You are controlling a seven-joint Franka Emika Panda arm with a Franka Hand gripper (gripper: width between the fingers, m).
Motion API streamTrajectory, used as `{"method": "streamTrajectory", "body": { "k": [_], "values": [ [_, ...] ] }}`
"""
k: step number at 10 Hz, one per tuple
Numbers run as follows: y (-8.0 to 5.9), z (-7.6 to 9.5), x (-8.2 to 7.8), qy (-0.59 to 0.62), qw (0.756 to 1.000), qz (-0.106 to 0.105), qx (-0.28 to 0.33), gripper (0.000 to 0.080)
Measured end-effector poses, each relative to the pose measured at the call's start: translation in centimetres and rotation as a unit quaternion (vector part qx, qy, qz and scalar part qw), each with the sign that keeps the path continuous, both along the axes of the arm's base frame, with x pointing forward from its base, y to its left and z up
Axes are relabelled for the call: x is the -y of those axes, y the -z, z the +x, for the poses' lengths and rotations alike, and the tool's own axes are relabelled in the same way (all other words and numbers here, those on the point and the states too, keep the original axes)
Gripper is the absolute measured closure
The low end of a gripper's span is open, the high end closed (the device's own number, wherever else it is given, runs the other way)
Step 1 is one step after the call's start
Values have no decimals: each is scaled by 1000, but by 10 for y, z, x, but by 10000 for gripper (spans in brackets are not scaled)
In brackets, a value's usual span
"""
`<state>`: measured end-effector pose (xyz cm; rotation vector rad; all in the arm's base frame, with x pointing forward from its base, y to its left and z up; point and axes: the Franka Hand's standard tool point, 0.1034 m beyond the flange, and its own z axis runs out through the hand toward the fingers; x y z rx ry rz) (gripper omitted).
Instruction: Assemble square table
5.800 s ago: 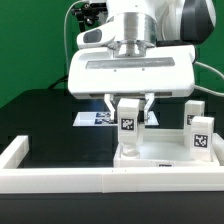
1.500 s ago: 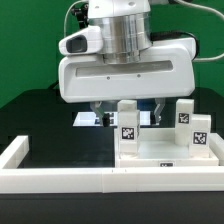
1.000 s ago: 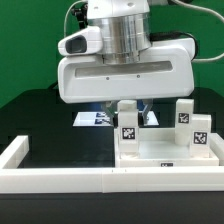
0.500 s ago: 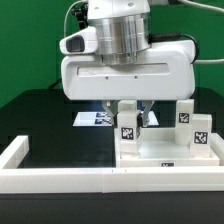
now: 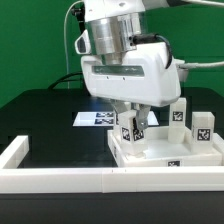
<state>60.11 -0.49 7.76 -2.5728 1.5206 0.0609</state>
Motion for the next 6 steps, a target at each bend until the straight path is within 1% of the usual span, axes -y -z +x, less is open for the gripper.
{"method": "streamTrajectory", "body": {
  "k": [1,3,5,6],
  "values": [
    [0,0,-2,34,999,2,-5,508],
    [1,1,-5,161,987,8,-24,508],
    [1,1,-5,184,983,10,-27,508],
    [1,1,-5,176,984,9,-26,508]
  ]
}}
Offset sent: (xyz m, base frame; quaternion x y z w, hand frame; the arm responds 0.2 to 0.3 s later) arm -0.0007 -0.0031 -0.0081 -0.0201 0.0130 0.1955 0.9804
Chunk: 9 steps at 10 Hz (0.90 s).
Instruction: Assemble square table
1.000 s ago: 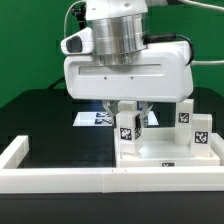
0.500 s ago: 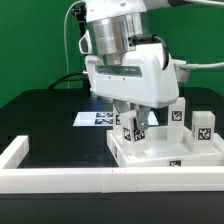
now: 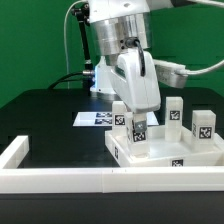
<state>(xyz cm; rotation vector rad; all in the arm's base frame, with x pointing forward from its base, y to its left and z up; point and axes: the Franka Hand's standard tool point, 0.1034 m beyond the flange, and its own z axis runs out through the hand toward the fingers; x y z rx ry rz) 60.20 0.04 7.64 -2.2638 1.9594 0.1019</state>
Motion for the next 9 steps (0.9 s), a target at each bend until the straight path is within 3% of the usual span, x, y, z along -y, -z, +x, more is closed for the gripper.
{"method": "streamTrajectory", "body": {
  "k": [2,3,6,9],
  "values": [
    [0,-1,-2,-28,1000,2,-1,204],
    [0,-1,-2,-75,997,0,5,167],
    [1,-4,-4,-237,971,-2,25,152],
    [1,-4,1,-385,922,-6,48,151]
  ]
}}
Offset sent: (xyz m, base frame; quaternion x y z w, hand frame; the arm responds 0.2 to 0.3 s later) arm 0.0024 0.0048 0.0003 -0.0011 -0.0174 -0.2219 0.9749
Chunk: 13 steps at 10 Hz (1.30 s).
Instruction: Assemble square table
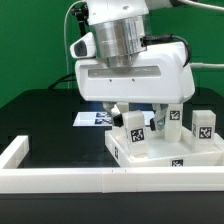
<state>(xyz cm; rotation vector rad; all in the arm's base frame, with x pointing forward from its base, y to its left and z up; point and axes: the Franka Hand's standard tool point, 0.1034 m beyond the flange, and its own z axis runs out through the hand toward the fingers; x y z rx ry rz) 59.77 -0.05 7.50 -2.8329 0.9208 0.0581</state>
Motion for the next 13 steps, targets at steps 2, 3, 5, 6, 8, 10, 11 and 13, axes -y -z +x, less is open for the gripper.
{"method": "streamTrajectory", "body": {
  "k": [2,3,5,6,8,10,11,13],
  "values": [
    [-1,0,-1,-92,996,-2,9,151],
    [-1,1,-1,-129,992,-2,14,151],
    [-2,1,-1,-197,980,0,23,151],
    [-2,1,0,-224,974,0,27,151],
    [-3,2,1,-281,959,-1,39,151],
    [-2,1,2,-290,956,-1,40,274],
    [-2,1,2,-289,956,-1,40,412],
    [-2,1,3,-289,957,-1,39,511]
  ]
}}
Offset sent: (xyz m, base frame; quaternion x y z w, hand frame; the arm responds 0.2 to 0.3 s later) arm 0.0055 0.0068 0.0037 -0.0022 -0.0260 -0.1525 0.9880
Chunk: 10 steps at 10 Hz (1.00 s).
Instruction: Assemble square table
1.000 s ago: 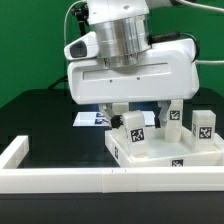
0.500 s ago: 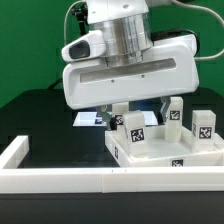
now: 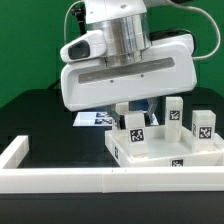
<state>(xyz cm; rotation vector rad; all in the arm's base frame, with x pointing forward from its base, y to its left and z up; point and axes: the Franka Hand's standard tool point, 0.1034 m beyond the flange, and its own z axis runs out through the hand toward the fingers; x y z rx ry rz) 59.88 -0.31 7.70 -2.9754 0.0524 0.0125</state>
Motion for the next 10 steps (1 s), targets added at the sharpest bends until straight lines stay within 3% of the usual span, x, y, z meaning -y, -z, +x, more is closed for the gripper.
{"method": "streamTrajectory", "body": {
  "k": [3,5,8,10],
  "values": [
    [0,0,0,24,1000,0,-4,511],
    [0,1,-1,141,990,1,-18,510],
    [1,2,-3,300,953,3,-38,509],
    [1,2,-3,402,914,8,-57,509]
  ]
}}
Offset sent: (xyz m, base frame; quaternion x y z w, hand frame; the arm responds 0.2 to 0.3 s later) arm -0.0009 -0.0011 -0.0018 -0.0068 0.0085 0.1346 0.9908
